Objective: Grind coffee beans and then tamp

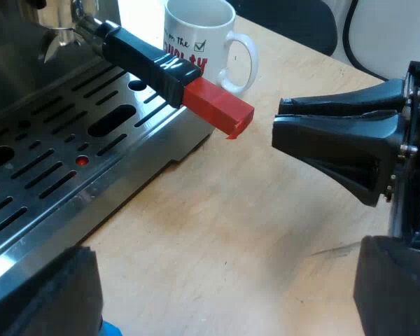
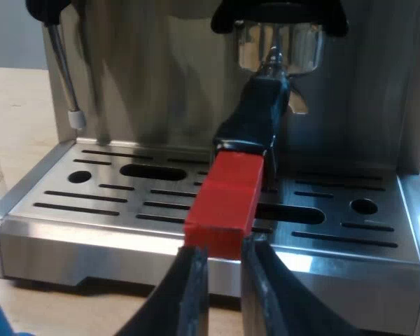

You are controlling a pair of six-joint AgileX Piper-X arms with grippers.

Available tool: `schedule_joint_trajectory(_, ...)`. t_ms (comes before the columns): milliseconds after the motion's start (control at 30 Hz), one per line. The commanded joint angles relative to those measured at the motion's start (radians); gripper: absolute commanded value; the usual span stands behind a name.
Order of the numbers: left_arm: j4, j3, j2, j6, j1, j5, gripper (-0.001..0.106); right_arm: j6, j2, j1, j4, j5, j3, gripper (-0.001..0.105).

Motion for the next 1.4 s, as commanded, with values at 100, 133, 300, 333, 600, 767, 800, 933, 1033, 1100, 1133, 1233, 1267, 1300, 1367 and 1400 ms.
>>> schedule_joint_trajectory(100, -0.004, 0.000, -0.002, -0.001, -0.005, 0.010, 0.076, -0.024, -0.053, 0.031, -0.006, 0.042, -0.009, 0.016)
schedule_joint_trajectory(133, -0.004, 0.000, -0.002, -0.001, -0.005, 0.010, 0.076, -0.030, -0.070, 0.044, -0.006, 0.053, -0.009, 0.016)
schedule_joint_trajectory(300, -0.004, 0.000, -0.002, -0.001, -0.005, 0.010, 0.076, -0.045, -0.141, 0.111, -0.006, 0.053, -0.009, 0.016)
schedule_joint_trajectory(333, -0.004, 0.000, -0.002, -0.001, -0.005, 0.010, 0.076, -0.064, -0.149, 0.121, -0.006, 0.053, -0.009, 0.016)
schedule_joint_trajectory(600, -0.004, 0.000, -0.002, -0.001, -0.005, 0.010, 0.076, -0.163, -0.228, 0.155, -0.006, 0.099, -0.035, 0.051)
schedule_joint_trajectory(767, -0.004, 0.000, -0.002, -0.001, -0.005, 0.010, 0.076, -0.163, -0.234, 0.155, 0.035, 0.111, -0.076, 0.052)
schedule_joint_trajectory(800, -0.004, 0.000, -0.002, -0.001, -0.005, 0.010, 0.076, -0.163, -0.234, 0.155, 0.088, 0.111, -0.101, 0.052)
schedule_joint_trajectory(933, -0.004, 0.000, -0.002, -0.001, -0.005, 0.010, 0.076, -0.144, -0.232, 0.155, 0.308, 0.111, -0.207, 0.052)
schedule_joint_trajectory(1033, -0.004, 0.000, -0.002, -0.001, -0.005, 0.010, 0.076, -0.040, -0.232, 0.141, 0.419, 0.083, -0.267, 0.052)
schedule_joint_trajectory(1100, -0.004, 0.000, -0.002, -0.001, -0.005, 0.010, 0.076, 0.087, -0.232, 0.102, 0.568, 0.002, -0.318, 0.052)
schedule_joint_trajectory(1133, -0.004, 0.000, -0.002, -0.001, -0.005, 0.010, 0.076, 0.118, -0.232, 0.089, 0.628, -0.031, -0.335, 0.052)
schedule_joint_trajectory(1233, -0.004, 0.000, -0.002, -0.001, -0.005, 0.010, 0.076, 0.254, -0.232, 0.012, 0.838, -0.151, -0.389, 0.052)
schedule_joint_trajectory(1267, -0.004, 0.000, -0.002, -0.001, -0.005, 0.010, 0.076, 0.289, -0.232, -0.023, 0.912, -0.208, -0.412, 0.052)
schedule_joint_trajectory(1300, -0.004, 0.000, -0.002, -0.001, -0.005, 0.010, 0.076, 0.313, -0.232, -0.058, 0.974, -0.262, -0.433, 0.052)
schedule_joint_trajectory(1367, -0.004, 0.000, -0.002, -0.001, -0.005, 0.010, 0.076, 0.352, -0.230, -0.102, 1.035, -0.327, -0.460, 0.052)
schedule_joint_trajectory(1400, -0.004, 0.000, -0.002, -0.001, -0.005, 0.010, 0.076, 0.363, -0.230, -0.137, 1.058, -0.369, -0.470, 0.052)
